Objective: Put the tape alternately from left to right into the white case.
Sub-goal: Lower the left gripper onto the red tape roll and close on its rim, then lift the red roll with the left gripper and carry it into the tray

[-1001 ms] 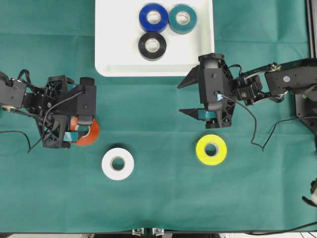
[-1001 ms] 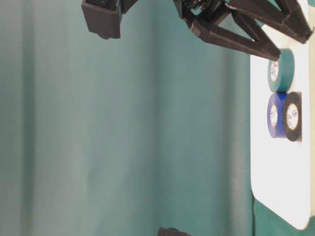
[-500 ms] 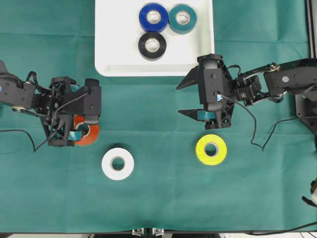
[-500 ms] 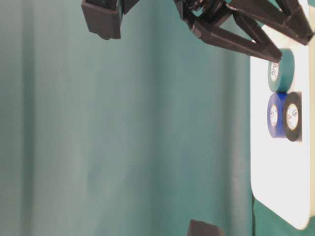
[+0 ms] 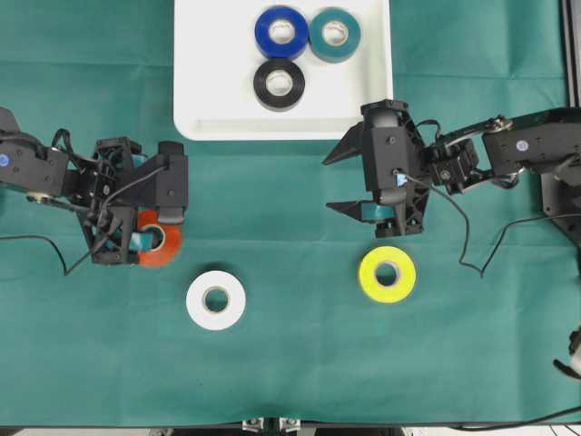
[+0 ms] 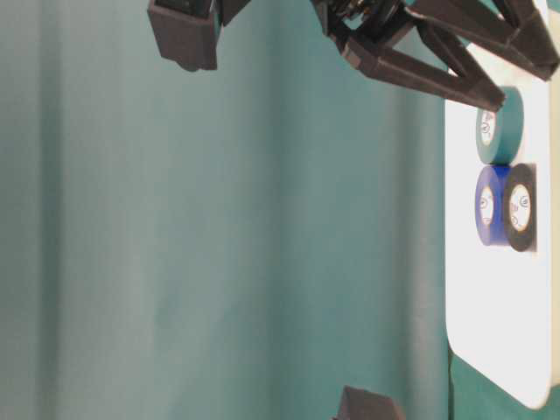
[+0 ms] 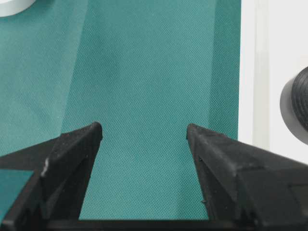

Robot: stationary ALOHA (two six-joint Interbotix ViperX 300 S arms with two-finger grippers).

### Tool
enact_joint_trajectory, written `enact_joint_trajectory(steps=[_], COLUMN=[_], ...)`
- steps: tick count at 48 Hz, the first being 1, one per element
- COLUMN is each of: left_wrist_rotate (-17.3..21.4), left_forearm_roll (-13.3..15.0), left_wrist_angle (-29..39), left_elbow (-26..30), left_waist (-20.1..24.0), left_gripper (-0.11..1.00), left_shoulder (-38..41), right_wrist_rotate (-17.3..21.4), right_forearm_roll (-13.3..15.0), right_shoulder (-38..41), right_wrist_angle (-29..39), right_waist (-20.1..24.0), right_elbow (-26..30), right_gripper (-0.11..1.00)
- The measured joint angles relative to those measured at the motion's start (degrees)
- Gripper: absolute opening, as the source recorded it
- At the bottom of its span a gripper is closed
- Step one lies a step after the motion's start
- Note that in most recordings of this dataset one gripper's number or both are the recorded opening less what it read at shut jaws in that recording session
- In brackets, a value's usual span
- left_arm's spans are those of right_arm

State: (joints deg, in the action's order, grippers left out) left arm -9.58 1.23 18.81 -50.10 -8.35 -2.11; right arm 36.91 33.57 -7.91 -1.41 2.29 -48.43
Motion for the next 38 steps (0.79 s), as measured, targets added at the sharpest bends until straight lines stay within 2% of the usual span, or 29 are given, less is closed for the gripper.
enact_joint_trajectory(steps=[3, 7, 26, 38], left_wrist_rotate=[-0.2, 0.2, -0.2, -0.1], left_forearm_roll=[-0.1, 0.0, 0.0, 0.0], left_wrist_angle=[-0.1, -0.1, 0.0, 0.3], left_elbow=[0.0, 0.0, 0.0, 1.4], left_waist=[0.2, 0.1, 0.1, 0.1], left_gripper=[0.07, -0.03, -0.03, -0.03], left_shoulder=[0.0, 0.0, -1.8, -6.1], right_wrist_rotate=[0.0, 0.0, 0.0, 0.0], right_forearm_roll=[0.0, 0.0, 0.0, 0.1], right_shoulder=[0.0, 0.0, 0.0, 0.0], right_wrist_angle=[0.0, 0.0, 0.0, 0.0], right_waist=[0.0, -0.1, 0.0, 0.0], right_elbow=[-0.1, 0.0, -0.1, 0.0], right_gripper=[0.78, 0.78, 0.78, 0.78])
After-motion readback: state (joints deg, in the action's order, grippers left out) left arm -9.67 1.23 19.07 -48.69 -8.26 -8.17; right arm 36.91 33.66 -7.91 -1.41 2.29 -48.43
